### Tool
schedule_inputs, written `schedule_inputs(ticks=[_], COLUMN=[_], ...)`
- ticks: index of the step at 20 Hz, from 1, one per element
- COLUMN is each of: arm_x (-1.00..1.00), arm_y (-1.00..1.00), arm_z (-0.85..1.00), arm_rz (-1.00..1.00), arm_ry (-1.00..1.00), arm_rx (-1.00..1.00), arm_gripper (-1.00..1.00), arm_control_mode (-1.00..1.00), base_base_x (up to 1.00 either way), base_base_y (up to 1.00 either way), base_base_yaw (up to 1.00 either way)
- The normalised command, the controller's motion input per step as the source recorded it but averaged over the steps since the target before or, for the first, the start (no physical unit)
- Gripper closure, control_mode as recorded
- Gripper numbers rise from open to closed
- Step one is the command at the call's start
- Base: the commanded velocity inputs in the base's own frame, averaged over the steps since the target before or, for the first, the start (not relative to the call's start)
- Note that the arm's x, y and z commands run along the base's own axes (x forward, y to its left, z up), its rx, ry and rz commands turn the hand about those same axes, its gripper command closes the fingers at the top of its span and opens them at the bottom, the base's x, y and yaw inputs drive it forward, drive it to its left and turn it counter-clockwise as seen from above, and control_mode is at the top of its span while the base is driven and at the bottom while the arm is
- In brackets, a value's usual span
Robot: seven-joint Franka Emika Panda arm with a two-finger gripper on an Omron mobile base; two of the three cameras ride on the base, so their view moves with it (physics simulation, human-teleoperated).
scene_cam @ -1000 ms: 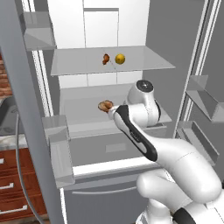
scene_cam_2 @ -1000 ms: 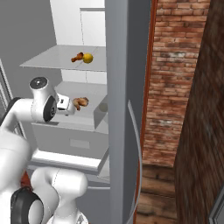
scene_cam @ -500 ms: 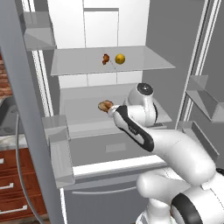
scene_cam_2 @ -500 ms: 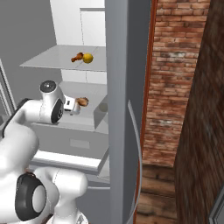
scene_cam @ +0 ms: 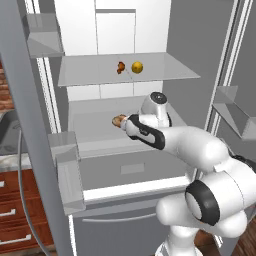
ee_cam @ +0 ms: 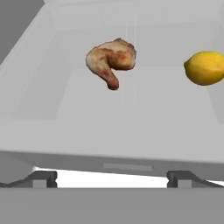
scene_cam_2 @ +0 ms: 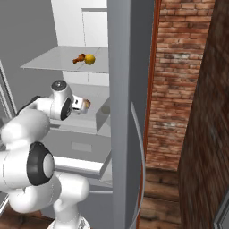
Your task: Place one lemon and one chicken drumstick in each tupperware on the nearby counter, to pack two identical lunches.
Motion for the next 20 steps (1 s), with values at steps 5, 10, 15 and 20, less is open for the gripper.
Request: schedule_inputs(ticks=[5, 10, 15, 20], arm_x=[0.52, 0.35, 0.15, 0.14], arm_y=[0.00, 0.05, 0.17, 0.11], arm_z=[-0.16, -0.27, -0.39, -0.29], arm_rz=[0.00, 0.00, 0.00, 0.00], arm_ry=[0.07, 0.01, -0.02, -0.01], arm_rx=[0.00, 0.00, 0.00, 0.00], arm_gripper=[-1.00, -1.00, -1.00, -1.00], arm_control_mode=[-1.00, -1.00, -1.00, -1.00], base_base_x=[0.00, 0.00, 0.00, 0.00], base_base_y=[0.00, 0.00, 0.00, 0.00], base_base_yaw=[0.00, 0.00, 0.00, 0.00])
